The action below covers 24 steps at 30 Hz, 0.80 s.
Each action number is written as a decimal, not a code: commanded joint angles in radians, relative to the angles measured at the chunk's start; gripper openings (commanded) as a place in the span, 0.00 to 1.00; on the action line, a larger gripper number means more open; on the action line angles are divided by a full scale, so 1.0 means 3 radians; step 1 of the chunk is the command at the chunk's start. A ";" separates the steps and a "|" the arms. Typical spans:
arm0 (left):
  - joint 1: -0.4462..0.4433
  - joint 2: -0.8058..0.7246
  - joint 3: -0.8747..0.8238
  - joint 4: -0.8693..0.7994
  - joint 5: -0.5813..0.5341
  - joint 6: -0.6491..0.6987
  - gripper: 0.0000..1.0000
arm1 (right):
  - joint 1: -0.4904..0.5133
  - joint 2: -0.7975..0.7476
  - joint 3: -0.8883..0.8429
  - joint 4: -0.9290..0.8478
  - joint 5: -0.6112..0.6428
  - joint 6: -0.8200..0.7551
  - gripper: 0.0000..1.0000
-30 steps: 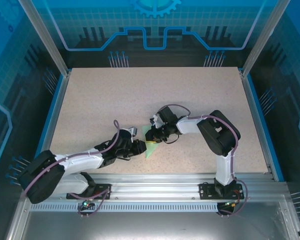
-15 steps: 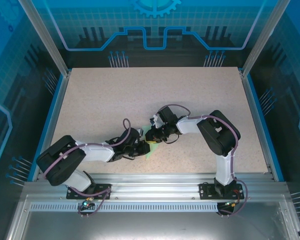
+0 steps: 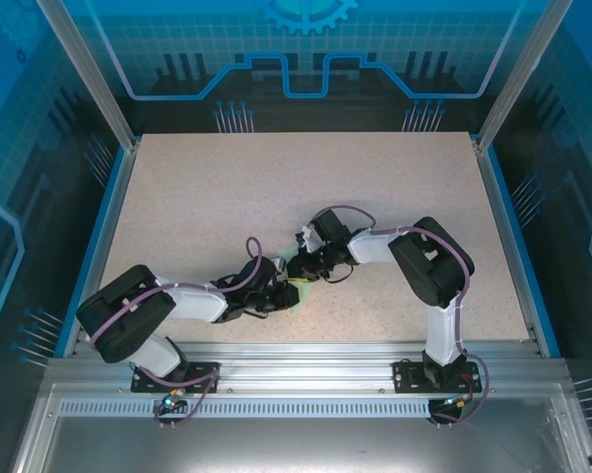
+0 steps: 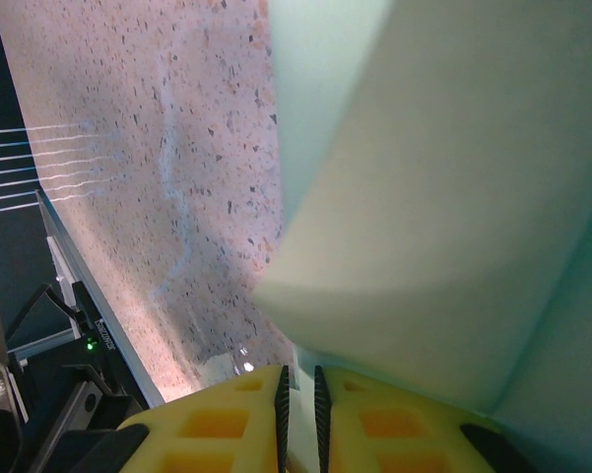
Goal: Fold a paper plane with a square sheet of paper (pick it up from the middle)
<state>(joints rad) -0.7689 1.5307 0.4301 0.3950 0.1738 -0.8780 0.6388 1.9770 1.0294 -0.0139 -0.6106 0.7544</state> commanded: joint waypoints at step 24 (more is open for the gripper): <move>-0.0480 0.0030 -0.0533 -0.0478 0.0389 -0.0290 0.18 | -0.0028 0.0216 -0.0004 -0.0194 0.0266 -0.0044 0.18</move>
<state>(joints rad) -0.8680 1.4971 0.3481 0.4885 0.1562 -0.9371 0.6388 1.9808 1.0374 -0.0250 -0.6113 0.7544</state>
